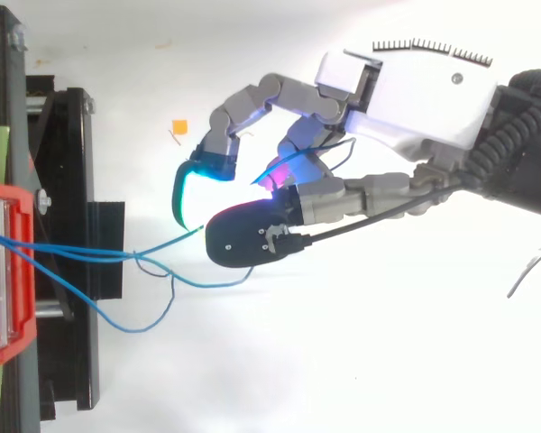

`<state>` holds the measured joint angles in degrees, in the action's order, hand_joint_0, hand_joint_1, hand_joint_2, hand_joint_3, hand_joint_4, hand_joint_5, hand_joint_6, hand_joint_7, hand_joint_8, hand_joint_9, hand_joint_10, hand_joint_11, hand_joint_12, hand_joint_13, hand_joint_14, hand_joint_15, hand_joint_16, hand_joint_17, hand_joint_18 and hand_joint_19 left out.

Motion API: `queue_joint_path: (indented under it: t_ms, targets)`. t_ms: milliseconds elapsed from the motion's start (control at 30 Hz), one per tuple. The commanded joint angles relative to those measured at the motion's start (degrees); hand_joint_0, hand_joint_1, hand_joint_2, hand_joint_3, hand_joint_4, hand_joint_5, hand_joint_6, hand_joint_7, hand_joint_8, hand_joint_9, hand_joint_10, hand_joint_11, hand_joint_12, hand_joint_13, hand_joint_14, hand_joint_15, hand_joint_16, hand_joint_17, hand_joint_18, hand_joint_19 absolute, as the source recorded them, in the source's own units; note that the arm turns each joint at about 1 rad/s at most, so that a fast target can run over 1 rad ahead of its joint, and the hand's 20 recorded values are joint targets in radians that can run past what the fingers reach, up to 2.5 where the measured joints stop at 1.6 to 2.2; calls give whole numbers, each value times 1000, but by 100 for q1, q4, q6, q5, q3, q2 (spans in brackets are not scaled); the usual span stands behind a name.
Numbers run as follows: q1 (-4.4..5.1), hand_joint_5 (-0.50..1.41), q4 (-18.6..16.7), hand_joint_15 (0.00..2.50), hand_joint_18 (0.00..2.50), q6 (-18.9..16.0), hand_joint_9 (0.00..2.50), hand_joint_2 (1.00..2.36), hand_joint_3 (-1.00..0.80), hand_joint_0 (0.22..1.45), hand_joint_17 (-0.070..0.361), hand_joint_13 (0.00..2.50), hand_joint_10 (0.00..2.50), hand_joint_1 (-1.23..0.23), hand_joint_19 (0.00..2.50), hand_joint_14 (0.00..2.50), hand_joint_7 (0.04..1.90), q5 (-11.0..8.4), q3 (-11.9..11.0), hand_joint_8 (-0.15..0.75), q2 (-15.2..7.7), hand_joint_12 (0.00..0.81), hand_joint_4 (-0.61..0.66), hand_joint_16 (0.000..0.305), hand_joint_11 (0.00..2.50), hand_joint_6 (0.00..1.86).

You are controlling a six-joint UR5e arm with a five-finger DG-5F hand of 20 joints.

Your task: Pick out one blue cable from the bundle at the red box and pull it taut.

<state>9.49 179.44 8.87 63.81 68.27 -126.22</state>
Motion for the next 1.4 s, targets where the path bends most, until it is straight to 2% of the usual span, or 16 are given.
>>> queue_joint_path:
  t_ms: [0, 200, 400, 433, 500, 733, 800, 1033, 1133, 1167, 1233, 1300, 1367]
  targets:
    - [9, -61, 12, 1191, 719, 1, 1170, 1017, -185, 572, 105, 1044, 1979, -612, 1031, 17, 902, 0, 2, 175, 1, 353, -140, 47, 846, 923]
    - [71, -49, 30, 1154, 757, -8, 1221, 1010, -157, 576, 121, 1063, 1862, -617, 990, 15, 913, 17, 2, 208, 1, 394, -152, 54, 778, 914]
    - [106, -45, 83, 1144, 763, -17, 1261, 1009, -146, 579, 122, 1066, 1680, -627, 987, 14, 930, 17, -7, 215, 36, 387, -157, 54, 827, 909]
    - [141, -45, 276, 1138, 765, -17, 1265, 1009, -147, 580, 122, 1067, 1663, -628, 987, 14, 936, 0, 2, 217, 80, 389, -161, 54, 839, 908]
    - [158, -44, 364, 1142, 768, -17, 1281, 1009, -145, 580, 123, 1070, 1609, -630, 985, 14, 937, 26, 2, 217, 97, 391, -154, 55, 840, 908]
    - [176, -42, 548, 1133, 776, -52, 1304, 1009, -143, 584, 122, 1074, 1495, -634, 975, 14, 956, 88, 2, 218, 177, 391, -155, 54, 868, 904]
    - [194, -41, 627, 1140, 781, -52, 1314, 1008, -140, 585, 123, 1073, 1332, -637, 982, 15, 949, 96, 2, 217, 203, 392, -158, 55, 955, 904]
    - [194, -40, 768, 1134, 787, -131, 1319, 1009, -136, 585, 123, 1078, 1276, -638, 973, 14, 959, 175, 54, 220, 212, 390, -154, 55, 982, 902]
    - [194, -40, 742, 1134, 786, -184, 1319, 1008, -136, 586, 123, 1078, 1258, -640, 973, 14, 969, 298, 274, 229, 317, 394, -150, 55, 1004, 902]
    - [194, -40, 671, 1131, 792, -236, 1323, 1008, -135, 586, 124, 1080, 1253, -640, 973, 14, 959, 369, 415, 222, 370, 392, -152, 55, 979, 902]
    - [194, -40, 575, 1137, 792, -280, 1328, 1008, -137, 587, 123, 1079, 1236, -641, 982, 14, 959, 378, 547, 223, 449, 390, -154, 55, 995, 902]
    - [220, -39, 241, 1132, 792, -350, 1337, 1008, -135, 587, 124, 1080, 1207, -641, 974, 14, 952, 325, 863, 220, 554, 394, -153, 55, 1014, 902]
    - [229, -40, 56, 1134, 791, -350, 1337, 1008, -133, 586, 124, 1080, 1206, -641, 973, 13, 961, 307, 1048, 221, 563, 394, -147, 55, 1017, 902]
